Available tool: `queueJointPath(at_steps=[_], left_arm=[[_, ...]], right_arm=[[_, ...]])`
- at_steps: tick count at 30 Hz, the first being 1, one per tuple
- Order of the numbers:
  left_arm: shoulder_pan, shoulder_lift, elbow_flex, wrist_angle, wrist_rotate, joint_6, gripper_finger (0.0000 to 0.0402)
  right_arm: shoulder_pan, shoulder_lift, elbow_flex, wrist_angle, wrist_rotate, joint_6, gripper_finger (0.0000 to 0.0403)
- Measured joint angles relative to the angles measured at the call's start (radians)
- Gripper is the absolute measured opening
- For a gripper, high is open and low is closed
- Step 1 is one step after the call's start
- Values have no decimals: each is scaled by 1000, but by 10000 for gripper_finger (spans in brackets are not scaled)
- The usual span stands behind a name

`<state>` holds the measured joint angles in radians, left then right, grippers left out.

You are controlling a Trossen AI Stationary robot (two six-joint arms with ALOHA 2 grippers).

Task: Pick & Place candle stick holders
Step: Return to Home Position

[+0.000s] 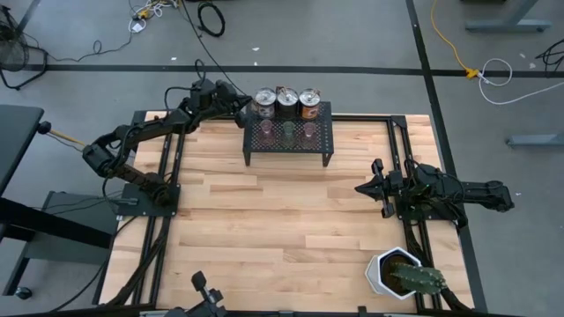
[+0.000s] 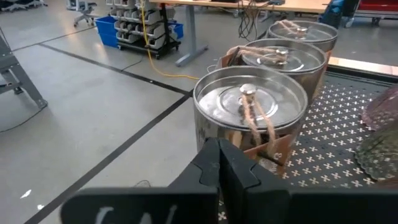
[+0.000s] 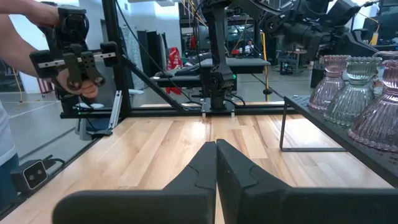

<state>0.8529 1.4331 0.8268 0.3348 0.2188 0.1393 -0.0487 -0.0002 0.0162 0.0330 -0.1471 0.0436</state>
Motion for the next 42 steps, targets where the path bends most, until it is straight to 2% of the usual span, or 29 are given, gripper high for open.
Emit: queueJointPath(at_steps=[7,15,23,30,34,42], left_arm=[[-4,-85,0,-88,59,2,0],[-70,-220,0,-287,67,4,0],[-202,-316,0,-420,82,3,0],[-361,-333,0,-521,82,3,0],[-451,-333,-3,-531,26,3,0],[-576,-337,-182,-283,-25,-98,0]], right_arm=[[0,0,0,0,0,0,9],[0,0,0,0,0,0,9],[0,0,0,0,0,0,9],[0,0,0,0,0,0,9],[0,0,0,0,0,0,9],[0,0,0,0,0,0,9]])
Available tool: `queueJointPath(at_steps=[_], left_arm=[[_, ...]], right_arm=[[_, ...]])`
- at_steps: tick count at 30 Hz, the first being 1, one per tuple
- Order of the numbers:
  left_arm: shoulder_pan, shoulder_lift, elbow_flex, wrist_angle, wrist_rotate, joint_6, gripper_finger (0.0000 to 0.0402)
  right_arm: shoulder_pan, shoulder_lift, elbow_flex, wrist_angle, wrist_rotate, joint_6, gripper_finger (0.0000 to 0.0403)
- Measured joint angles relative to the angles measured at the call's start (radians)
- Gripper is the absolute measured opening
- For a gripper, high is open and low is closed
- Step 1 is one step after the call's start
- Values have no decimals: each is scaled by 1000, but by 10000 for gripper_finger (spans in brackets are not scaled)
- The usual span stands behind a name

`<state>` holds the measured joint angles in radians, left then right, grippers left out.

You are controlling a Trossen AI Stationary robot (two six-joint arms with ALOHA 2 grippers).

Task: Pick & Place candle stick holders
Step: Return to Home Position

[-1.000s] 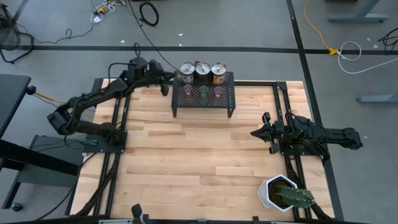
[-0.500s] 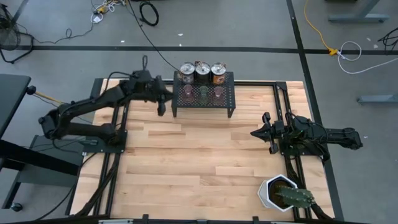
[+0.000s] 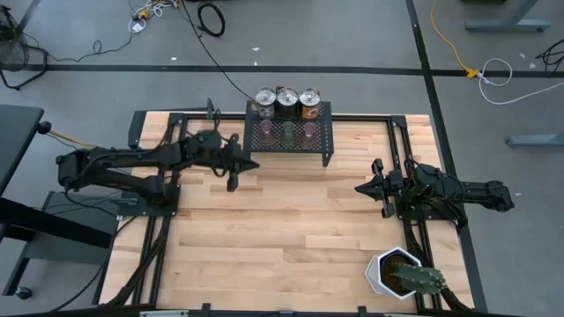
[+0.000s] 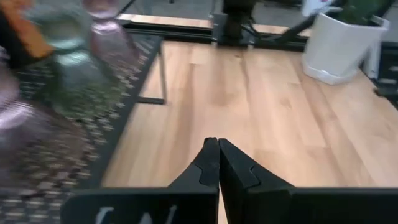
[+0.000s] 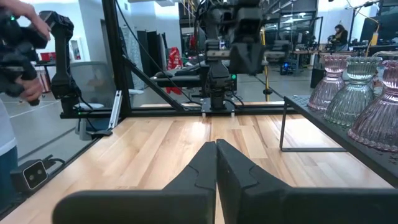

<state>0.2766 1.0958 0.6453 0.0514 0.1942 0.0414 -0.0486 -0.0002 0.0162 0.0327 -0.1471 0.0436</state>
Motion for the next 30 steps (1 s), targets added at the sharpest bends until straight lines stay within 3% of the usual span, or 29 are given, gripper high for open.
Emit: queueJointPath(at_steps=[15,30], left_arm=[[-187,-67,-261,316,-71,-53,0],[-315,-281,-506,400,-99,-89,0]], right_arm=[[0,0,0,0,0,0,9],[0,0,0,0,0,0,9]])
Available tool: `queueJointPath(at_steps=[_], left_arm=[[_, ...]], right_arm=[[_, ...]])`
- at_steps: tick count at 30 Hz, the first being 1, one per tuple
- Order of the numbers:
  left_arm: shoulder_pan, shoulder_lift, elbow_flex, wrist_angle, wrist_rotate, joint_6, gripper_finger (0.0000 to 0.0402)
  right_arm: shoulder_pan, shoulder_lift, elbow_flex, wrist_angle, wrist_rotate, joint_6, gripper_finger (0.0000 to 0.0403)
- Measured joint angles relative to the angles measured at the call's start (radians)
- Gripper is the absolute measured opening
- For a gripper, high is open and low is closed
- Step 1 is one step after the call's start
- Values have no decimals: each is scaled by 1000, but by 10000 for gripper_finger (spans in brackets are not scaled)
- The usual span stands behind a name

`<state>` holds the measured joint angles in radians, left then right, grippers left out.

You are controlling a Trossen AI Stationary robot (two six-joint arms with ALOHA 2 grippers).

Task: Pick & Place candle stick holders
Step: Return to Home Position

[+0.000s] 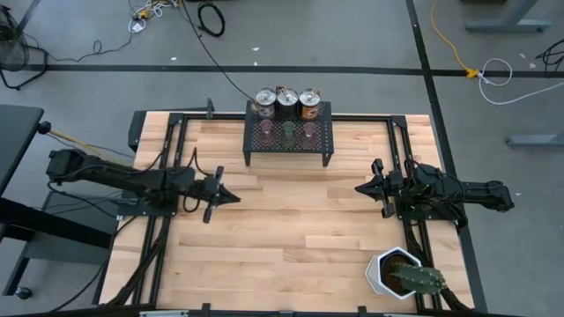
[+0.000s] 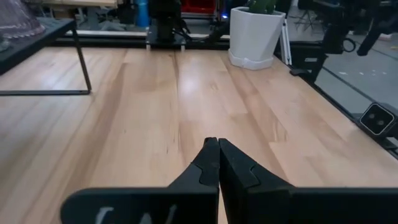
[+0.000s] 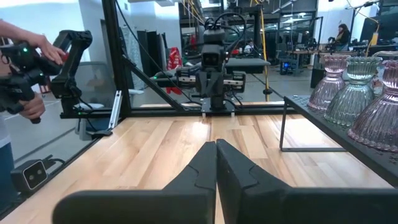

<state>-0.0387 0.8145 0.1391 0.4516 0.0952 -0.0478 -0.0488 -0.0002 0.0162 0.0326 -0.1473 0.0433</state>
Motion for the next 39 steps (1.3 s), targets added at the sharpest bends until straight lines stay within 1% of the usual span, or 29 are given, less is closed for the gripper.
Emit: queueJointPath(at_steps=[3,11,23,39], left_arm=[[-11,-48,-38,7,-22,-1,0],[-11,-165,-111,7,-22,-27,0],[-11,-265,-130,-13,-24,-12,0],[-11,-457,-131,-245,-21,-8,0]], right_arm=[[0,0,0,0,0,0,9],[0,0,0,0,0,0,9],[0,0,0,0,0,0,9],[0,0,0,0,0,0,9]])
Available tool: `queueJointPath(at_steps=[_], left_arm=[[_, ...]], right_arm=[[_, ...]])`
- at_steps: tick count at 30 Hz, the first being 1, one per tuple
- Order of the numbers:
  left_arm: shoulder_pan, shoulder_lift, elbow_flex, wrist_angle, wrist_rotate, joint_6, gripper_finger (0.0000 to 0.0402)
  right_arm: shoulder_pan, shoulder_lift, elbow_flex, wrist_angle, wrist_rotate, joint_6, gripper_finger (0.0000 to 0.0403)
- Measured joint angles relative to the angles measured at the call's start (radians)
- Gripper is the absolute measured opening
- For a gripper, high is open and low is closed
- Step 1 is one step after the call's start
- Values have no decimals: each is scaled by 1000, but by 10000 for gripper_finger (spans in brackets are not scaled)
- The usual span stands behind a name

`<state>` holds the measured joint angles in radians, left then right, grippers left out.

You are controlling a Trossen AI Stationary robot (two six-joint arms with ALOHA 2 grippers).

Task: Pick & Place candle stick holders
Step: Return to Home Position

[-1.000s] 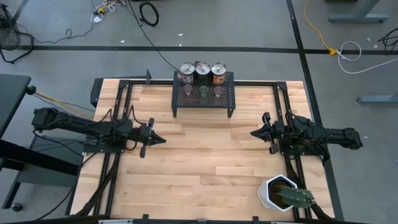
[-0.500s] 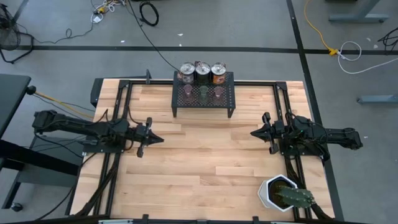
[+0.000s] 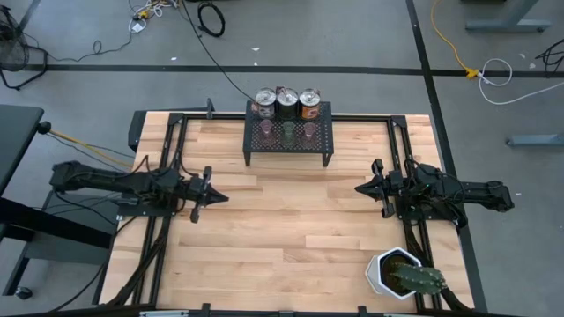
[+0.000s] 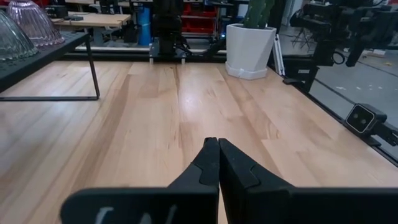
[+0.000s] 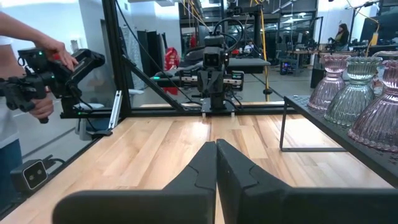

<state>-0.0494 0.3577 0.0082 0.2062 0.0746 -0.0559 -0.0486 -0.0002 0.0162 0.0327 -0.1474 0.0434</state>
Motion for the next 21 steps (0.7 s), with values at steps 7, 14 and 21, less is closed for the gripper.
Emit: queueJointPath(at_steps=[7,14,21], left_arm=[[0,-97,0,-111,0,0,0],[0,-188,0,-173,-3,-5,0],[0,-261,0,-186,-26,-11,0]], right_arm=[[0,0,0,0,0,0,9],[0,0,0,0,0,0,9],[0,0,0,0,0,0,9]])
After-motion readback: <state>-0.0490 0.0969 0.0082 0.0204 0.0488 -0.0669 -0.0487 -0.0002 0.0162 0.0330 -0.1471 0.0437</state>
